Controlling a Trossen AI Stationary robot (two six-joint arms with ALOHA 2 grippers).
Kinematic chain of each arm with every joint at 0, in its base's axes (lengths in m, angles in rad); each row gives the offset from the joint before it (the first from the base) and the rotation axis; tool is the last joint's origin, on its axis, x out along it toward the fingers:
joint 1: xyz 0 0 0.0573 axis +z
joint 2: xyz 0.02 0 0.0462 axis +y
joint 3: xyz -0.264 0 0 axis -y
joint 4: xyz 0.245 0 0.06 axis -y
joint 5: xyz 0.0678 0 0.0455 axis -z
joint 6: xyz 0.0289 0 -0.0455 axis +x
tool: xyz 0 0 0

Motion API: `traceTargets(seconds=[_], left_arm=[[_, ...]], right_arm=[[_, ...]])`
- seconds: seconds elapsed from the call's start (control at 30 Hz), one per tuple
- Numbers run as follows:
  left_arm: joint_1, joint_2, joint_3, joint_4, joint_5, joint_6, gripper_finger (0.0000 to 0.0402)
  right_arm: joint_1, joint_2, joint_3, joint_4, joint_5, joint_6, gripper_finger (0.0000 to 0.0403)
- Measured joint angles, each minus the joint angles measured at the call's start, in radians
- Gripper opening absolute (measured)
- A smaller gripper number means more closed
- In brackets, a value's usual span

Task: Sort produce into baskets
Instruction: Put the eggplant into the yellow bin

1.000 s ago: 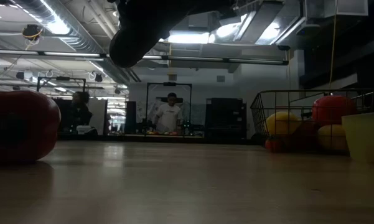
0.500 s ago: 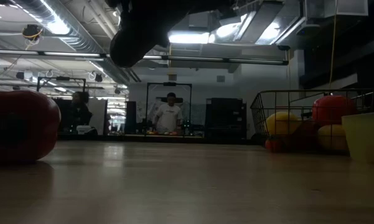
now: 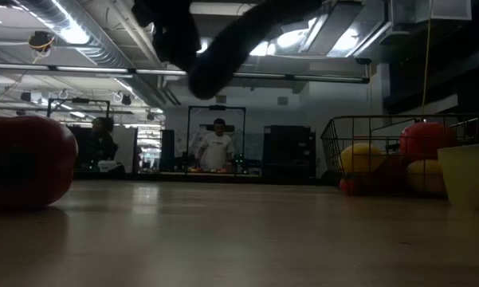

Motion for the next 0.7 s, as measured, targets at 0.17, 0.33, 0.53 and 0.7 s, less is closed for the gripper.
traceTargets(seconds=[0.17,0.33,0.53,0.7], left_arm=[[0.016,-0.007,-0.001,-0.08,-0.004,0.011,0.0285],[0.018,-0.007,-0.001,-0.165,-0.003,0.012,0.0279],[0.018,-0.007,-0.001,-0.159,-0.003,0.011,0.0279],[0.018,-0.007,-0.001,-0.16,-0.003,0.01,0.0279]], right_arm=[[0.001,-0.057,0.001,-0.169,-0.007,0.096,0.0119],[0.001,-0.109,0.001,-0.423,-0.094,0.238,0.012],[0.001,-0.158,0.001,-0.671,-0.254,0.412,0.012],[0.013,-0.173,0.001,-0.787,-0.414,0.512,0.012]])
